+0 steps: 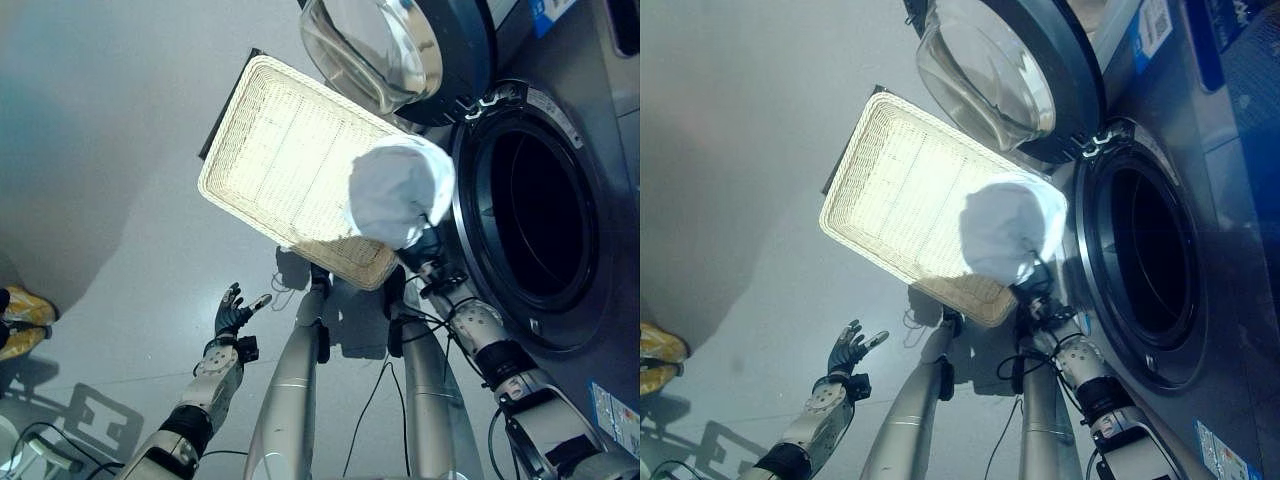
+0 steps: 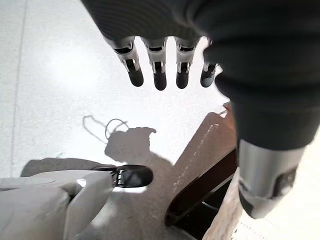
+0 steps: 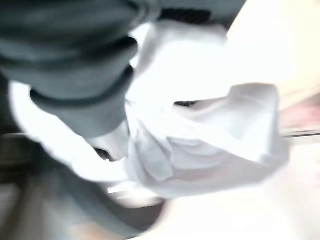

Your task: Put the clothes into the washing machine.

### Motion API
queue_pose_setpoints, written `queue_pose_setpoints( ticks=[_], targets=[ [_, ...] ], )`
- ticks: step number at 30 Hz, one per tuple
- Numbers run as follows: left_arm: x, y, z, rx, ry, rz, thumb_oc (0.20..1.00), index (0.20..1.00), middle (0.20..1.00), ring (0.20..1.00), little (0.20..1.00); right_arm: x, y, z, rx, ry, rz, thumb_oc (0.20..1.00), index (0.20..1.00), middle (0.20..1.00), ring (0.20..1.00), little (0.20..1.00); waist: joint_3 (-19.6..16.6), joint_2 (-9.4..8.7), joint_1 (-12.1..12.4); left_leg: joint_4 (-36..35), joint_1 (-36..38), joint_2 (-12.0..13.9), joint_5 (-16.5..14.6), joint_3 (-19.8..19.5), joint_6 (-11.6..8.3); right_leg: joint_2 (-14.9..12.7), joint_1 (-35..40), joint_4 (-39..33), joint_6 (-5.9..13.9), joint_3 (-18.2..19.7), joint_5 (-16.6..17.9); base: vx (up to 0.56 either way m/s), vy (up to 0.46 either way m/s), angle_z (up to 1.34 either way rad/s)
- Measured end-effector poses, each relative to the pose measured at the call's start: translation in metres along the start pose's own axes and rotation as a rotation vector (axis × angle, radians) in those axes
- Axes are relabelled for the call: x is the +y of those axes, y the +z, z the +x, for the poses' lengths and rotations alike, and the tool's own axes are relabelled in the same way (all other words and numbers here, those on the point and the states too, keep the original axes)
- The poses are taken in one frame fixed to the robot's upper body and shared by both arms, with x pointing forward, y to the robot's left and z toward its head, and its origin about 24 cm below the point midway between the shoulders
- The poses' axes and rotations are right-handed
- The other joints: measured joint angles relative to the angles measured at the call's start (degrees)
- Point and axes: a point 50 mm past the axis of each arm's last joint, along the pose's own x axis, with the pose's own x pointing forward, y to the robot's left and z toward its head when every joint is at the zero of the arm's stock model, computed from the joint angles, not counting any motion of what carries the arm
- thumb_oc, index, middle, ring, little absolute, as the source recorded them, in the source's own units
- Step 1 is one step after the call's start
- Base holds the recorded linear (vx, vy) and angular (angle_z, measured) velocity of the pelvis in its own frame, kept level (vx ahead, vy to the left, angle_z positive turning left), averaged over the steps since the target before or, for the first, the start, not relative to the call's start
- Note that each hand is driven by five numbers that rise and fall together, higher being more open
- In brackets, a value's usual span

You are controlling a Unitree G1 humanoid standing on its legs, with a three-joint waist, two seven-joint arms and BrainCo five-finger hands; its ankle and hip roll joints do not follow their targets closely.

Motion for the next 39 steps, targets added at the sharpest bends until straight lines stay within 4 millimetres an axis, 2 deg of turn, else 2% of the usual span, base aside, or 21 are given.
queue_pose_setpoints(
  ticks=[4, 7, 8, 11, 15, 20, 21, 22, 23, 26, 28, 29, 31, 32, 33, 34, 35, 36, 37, 38, 39],
  targets=[
    [0.012, -0.008, -0.002, 0.013, 0.033, -0.009, 1.0, 1.0, 1.0, 1.0, 1.0, -0.005, 0.035, -0.01, -0.254, -0.025, 0.022, 0.2, 0.2, 0.2, 0.2, 0.2, 0.03, 0.08, -2.45, -2.17, 2.78, 0.22, 0.24, 1.03, 0.39, 0.47, 2.27, -2.19, 0.37, 1.06, 0.63, 0.0, -0.007, -0.15],
    [0.011, -0.009, -0.002, 0.011, 0.017, -0.012, 1.0, 1.0, 1.0, 1.0, 1.0, -0.007, 0.053, -0.015, -0.391, -0.048, 0.041, 0.2, 0.2, 0.2, 0.2, 0.2, 0.05, 0.12, -2.58, -3.44, 4.24, 0.58, 0.41, 2.22, 0.6, 0.68, 3.11, -3.21, 0.29, 1.29, 1.15, 0.0, -0.006, -0.21],
    [0.011, -0.01, -0.002, 0.012, 0.016, -0.016, 1.0, 1.0, 1.0, 1.0, 1.0, -0.005, 0.065, -0.016, -0.493, -0.057, 0.064, 0.2, 0.2, 0.2, 0.2, 0.2, 0.25, 0.57, -2.56, -4.25, 5.3, 0.76, 0.46, 2.91, 0.65, 0.81, 3.8, -3.96, 0.24, 1.36, 1.51, 0.0, -0.004, -0.22],
    [0.012, -0.01, -0.002, 0.013, 0.017, -0.035, 1.0, 1.0, 1.0, 1.0, 1.0, -0.001, 0.084, -0.017, -0.646, -0.086, 0.101, 0.2, 0.2, 0.2, 0.2, 0.2, 0.36, 1.13, -2.79, -5.27, 6.4, 1.06, 0.59, 3.6, 0.8, 1.3, 4.48, -4.77, 0.19, 2.02, 1.73, 0.0, -0.005, -0.16],
    [0.007, -0.011, -0.003, 0.015, 0.0, -0.048, 1.0, 1.0, 1.0, 1.0, 1.0, 0.0, 0.094, -0.016, -0.828, -0.208, 0.159, 0.2, 0.2, 0.2, 0.2, 0.2, 0.68, 3.18, -2.57, -5.35, 7.1, 1.07, 0.58, 3.73, 0.79, 1.31, 5.18, -5.08, 0.16, 1.98, 1.74, 0.02, -0.024, -0.02],
    [0.005, -0.014, -0.003, 0.03, -0.007, -0.034, 1.0, 1.0, 1.0, 1.0, 1.0, -0.001, 0.102, -0.016, -0.998, -0.362, 0.193, 0.2, 0.2, 0.2, 0.2, 0.2, 0.63, 3.44, -2.15, -5.29, 7.15, 1.13, 0.51, 3.57, 0.71, 0.91, 5.34, -4.89, 0.37, 1.49, 1.8, 0.01, -0.087, 0.03],
    [0.0, -0.018, -0.005, 0.045, -0.031, -0.014, 1.0, 1.0, 1.0, 1.0, 1.0, 0.003, 0.108, -0.014, -1.095, -0.417, 0.216, 0.2, 0.2, 0.2, 0.2, 0.2, 0.64, 3.44, -1.12, -5.27, 6.98, 0.55, 0.32, 3.61, 0.97, -0.45, 4.48, -4.86, 0.45, 0.15, 2.11, 0.0, -0.094, -0.14],
    [-0.001, -0.018, -0.005, 0.046, -0.036, -0.012, 1.0, 1.0, 1.0, 1.0, 1.0, 0.006, 0.11, -0.014, -1.118, -0.426, 0.219, 0.758, 0.758, 0.758, 0.758, 0.758, 0.64, 3.44, -0.93, -5.26, 6.71, 0.35, 0.31, 3.61, 0.97, -0.87, 4.29, -4.87, 0.54, -0.13, 2.41, 0.04, -0.143, -0.11],
    [-0.001, -0.016, -0.005, 0.043, -0.037, -0.011, 1.0, 1.0, 1.0, 1.0, 1.0, 0.011, 0.114, -0.012, -1.156, -0.447, 0.224, 1.0, 1.0, 1.0, 1.0, 1.0, 0.63, 3.55, -0.98, -5.28, 5.6, -0.01, 0.22, 3.36, 0.89, -1.4, 3.48, -4.91, 0.77, -0.53, 2.62, 0.03, -0.087, 0.04],
    [-0.005, -0.012, -0.004, 0.033, -0.053, -0.015, 1.0, 1.0, 1.0, 1.0, 1.0, 0.017, 0.124, -0.012, -1.208, -0.509, 0.263, 1.0, 1.0, 1.0, 1.0, 1.0, 0.67, 3.62, -0.86, -5.47, 3.72, -0.56, -0.47, 2.22, -0.06, -1.82, 2.47, -5.95, 1.09, -0.94, 2.83, 0.02, -0.082, 0.22],
    [-0.008, -0.01, -0.003, 0.033, -0.065, -0.006, 1.0, 1.0, 1.0, 1.0, 1.0, 0.022, 0.133, -0.012, -1.233, -0.526, 0.28, 1.0, 1.0, 1.0, 1.0, 1.0, 0.69, 3.6, -0.88, -4.62, 2.23, -1.24, -1.85, 1.79, -1.91, -2.95, 1.87, -6.78, 1.11, -0.72, 2.85, 0.04, -0.064, 0.18],
    [-0.01, -0.011, -0.003, 0.046, -0.078, 0.009, 1.0, 1.0, 1.0, 1.0, 1.0, 0.027, 0.142, -0.011, -1.243, -0.544, 0.297, 1.0, 1.0, 1.0, 1.0, 1.0, 0.76, 3.74, -0.57, -3.89, 1.52, -1.89, -2.5, 1.89, -2.5, -3.24, 1.51, -6.87, 1.86, -0.91, 3.32, 0.04, -0.069, 0.03],
    [-0.009, -0.003, -0.002, 0.025, -0.085, 0.01, 1.0, 1.0, 1.0, 1.0, 1.0, 0.03, 0.154, -0.013, -1.261, -0.575, 0.318, 1.0, 1.0, 1.0, 1.0, 1.0, 0.8, 3.83, 0.63, -4.54, 1.47, -2.31, -2.53, 1.81, -2.51, -3.52, 1.3, -6.64, 1.92, -0.79, 3.15, 0.06, -0.051, 0.02],
    [-0.007, 0.0, -0.001, 0.015, -0.084, 0.015, 1.0, 1.0, 1.0, 1.0, 1.0, 0.03, 0.157, -0.014, -1.265, -0.586, 0.33, 1.0, 1.0, 1.0, 1.0, 1.0, 0.83, 3.78, 0.52, -4.63, 1.34, -2.59, -2.89, 1.81, -3.01, -3.91, 1.2, -7.01, 1.91, -0.69, 3.13, 0.02, -0.032, 0.3],
    [-0.006, 0.003, 0.001, 0.009, -0.082, 0.015, 1.0, 1.0, 1.0, 1.0, 1.0, 0.026, 0.159, -0.017, -1.254, -0.606, 0.319, 1.0, 1.0, 1.0, 1.0, 1.0, 0.93, 3.42, -0.63, -1.1, -0.24, -3.99, -3.81, 1.78, -3.26, -5.74, 0.84, -7.4, 2.32, -0.6, 3.73, 0.02, -0.015, 0.53],
    [-0.005, 0.006, 0.003, 0.009, -0.08, 0.02, 1.0, 1.0, 1.0, 1.0, 1.0, 0.025, 0.164, -0.014, -1.208, -0.621, 0.302, 1.0, 1.0, 1.0, 1.0, 1.0, 1.0, 3.04, -1.55, 10.14, -3.35, -4.86, -6.3, 1.34, -0.58, -7.26, 0.35, -7.19, 2.32, -0.95, 4.42, 0.0, -0.012, 0.26],
    [-0.006, 0.005, 0.002, 0.02, -0.081, 0.02, 1.0, 1.0, 1.0, 1.0, 1.0, 0.026, 0.17, -0.009, -1.13, -0.626, 0.269, 1.0, 1.0, 1.0, 1.0, 1.0, 0.9, 3.11, -0.77, 16.87, -3.01, -4.88, -12.06, 0.84, 1.52, -6.41, 0.15, -7.28, 3.25, -0.7, 4.62, 0.01, -0.013, -0.3],
    [-0.004, 0.006, 0.003, 0.023, -0.074, 0.015, 1.0, 1.0, 1.0, 1.0, 1.0, 0.031, 0.169, 0.008, -0.933, -0.609, 0.212, 1.0, 1.0, 1.0, 1.0, 1.0, 0.95, 3.11, -0.5, 12.54, -2.06, -4.06, -11.61, 1.41, 5.75, -5.25, -0.84, -5.53, 3.59, -1.4, 4.61, -0.02, -0.017, -0.61],
    [-0.001, 0.007, 0.003, 0.018, -0.069, 0.011, 1.0, 1.0, 1.0, 1.0, 1.0, 0.029, 0.165, 0.014, -0.857, -0.608, 0.205, 1.0, 1.0, 1.0, 1.0, 1.0, 0.96, 3.07, -0.78, 11.45, -2.01, -3.72, -10.84, 1.57, 5.6, -4.45, -0.58, -4.71, 2.88, -2.26, 4.17, 0.02, -0.048, -0.45],
    [0.004, 0.01, 0.004, 0.013, -0.068, 0.027, 1.0, 1.0, 1.0, 1.0, 1.0, 0.028, 0.155, 0.022, -0.716, -0.579, 0.173, 1.0, 1.0, 1.0, 1.0, 1.0, 1.23, 2.11, -1.37, 9.05, -1.41, -4.37, -8.76, 2.06, 5.66, -3.35, 1.32, -5.65, 1.53, -2.69, 4.77, 0.03, -0.05, -0.13],
    [0.003, 0.011, 0.005, 0.009, -0.07, 0.021, 1.0, 1.0, 1.0, 1.0, 1.0, 0.025, 0.155, 0.021, -0.692, -0.554, 0.167, 1.0, 1.0, 1.0, 1.0, 1.0, 1.39, 2.06, -1.66, 8.63, -1.4, -4.36, -8.59, 2.26, 5.7, -3.28, 1.24, -6.14, 1.44, -2.53, 4.9, 0.03, -0.044, -0.05]
  ],
)
